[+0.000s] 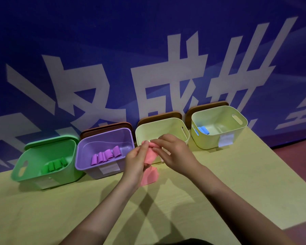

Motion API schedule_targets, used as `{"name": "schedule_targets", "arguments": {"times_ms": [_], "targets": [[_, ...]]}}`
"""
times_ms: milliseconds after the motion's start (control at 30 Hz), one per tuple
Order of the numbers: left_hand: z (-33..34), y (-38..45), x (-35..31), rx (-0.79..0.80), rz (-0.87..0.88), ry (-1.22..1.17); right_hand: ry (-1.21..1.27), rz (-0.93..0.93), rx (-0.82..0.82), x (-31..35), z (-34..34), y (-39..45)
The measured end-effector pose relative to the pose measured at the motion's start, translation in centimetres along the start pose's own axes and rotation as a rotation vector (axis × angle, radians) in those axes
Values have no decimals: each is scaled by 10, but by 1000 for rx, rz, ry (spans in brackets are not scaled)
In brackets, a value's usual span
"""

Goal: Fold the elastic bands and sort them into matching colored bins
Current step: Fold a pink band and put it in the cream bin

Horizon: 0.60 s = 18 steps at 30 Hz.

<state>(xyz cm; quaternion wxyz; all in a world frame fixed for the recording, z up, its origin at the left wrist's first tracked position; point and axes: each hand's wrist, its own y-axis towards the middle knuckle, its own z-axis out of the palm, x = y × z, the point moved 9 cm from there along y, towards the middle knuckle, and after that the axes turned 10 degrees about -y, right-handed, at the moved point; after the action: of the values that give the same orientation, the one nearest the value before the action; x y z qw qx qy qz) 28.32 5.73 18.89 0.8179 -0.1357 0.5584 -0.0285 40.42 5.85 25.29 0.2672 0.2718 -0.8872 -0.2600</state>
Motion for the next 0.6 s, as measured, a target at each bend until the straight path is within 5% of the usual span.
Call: {"name": "schedule_targets", "arguments": {"times_ms": [67, 233, 367, 600], "targets": [[2, 1, 2, 33, -22, -18, 121, 67, 124, -8, 6, 0], [12, 2, 0, 162, -3, 44, 610, 592, 155, -41, 19, -13], [10, 6, 5, 161, -8, 160, 544, 606, 273, -45, 27, -15], [7, 7, 13, 136, -57, 106, 771, 769, 244, -52, 41, -27]]}}
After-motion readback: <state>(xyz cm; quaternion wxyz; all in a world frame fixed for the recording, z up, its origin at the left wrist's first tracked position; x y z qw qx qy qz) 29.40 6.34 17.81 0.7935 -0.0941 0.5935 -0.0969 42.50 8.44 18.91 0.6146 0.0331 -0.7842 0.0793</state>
